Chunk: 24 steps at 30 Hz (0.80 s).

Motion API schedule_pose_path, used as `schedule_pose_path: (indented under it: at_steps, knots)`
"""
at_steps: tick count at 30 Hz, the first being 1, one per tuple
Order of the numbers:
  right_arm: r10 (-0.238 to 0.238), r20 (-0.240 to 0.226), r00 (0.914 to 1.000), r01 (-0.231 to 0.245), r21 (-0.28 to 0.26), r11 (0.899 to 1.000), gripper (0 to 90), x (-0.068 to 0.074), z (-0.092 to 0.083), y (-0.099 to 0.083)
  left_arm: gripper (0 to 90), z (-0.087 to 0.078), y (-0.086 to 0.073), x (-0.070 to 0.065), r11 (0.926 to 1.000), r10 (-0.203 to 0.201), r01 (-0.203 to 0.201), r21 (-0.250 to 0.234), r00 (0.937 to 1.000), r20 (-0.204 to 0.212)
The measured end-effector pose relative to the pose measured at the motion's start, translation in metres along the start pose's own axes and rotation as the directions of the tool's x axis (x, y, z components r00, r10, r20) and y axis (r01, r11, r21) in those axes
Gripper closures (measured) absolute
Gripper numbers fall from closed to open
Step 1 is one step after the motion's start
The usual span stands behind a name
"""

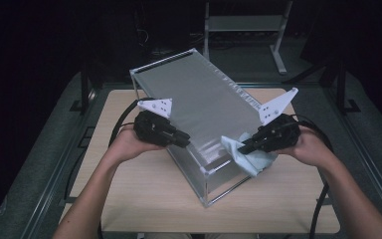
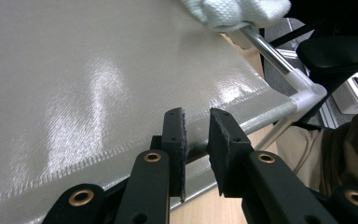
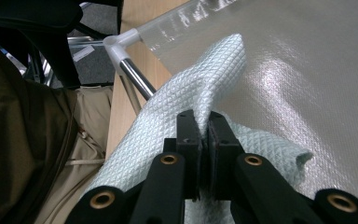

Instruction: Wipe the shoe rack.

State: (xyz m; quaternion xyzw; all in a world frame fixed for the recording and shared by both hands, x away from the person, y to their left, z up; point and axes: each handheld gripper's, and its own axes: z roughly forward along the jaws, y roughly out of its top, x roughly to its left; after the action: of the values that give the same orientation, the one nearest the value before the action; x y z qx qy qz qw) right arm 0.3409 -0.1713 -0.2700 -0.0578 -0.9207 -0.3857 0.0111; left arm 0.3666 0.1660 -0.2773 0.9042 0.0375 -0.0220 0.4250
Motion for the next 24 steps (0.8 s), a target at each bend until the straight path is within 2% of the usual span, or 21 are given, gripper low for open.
schedule_pose_path:
  at_steps: [6,9,11,12,17,24]
  knots:
    - [0.015,0.016,0.9998,-0.015,-0.001,1.000,85.2,-0.003,-0.002,-0.002,75.9,0.001,0.001,-0.005,1.0000,0.007,-0.007,0.007,1.0000,0.000]
    - [0.023,0.016,0.9996,-0.023,-0.004,1.000,85.2,-0.003,-0.001,-0.001,74.1,0.000,0.002,-0.006,0.9994,0.026,-0.026,0.025,0.9996,-0.009]
    - [0.031,0.023,0.9993,-0.031,0.001,1.000,85.2,-0.002,0.000,0.002,67.8,-0.002,0.001,-0.005,0.9988,0.030,-0.029,0.040,0.9989,-0.035]
    - [0.024,0.027,0.9993,-0.024,0.002,1.000,85.1,-0.001,0.001,0.004,65.8,-0.004,0.000,-0.003,0.9988,0.030,-0.028,0.041,0.9990,-0.033]
    - [0.002,-0.017,0.9999,-0.002,-0.016,1.000,85.1,0.004,0.013,0.018,64.6,-0.007,-0.004,-0.004,0.9989,0.040,-0.039,0.028,0.9985,-0.037]
    - [-0.011,-0.055,0.9984,0.008,-0.051,0.999,85.0,0.012,0.027,0.036,66.5,0.003,0.000,-0.003,0.9995,0.032,-0.032,0.003,0.9988,-0.038]
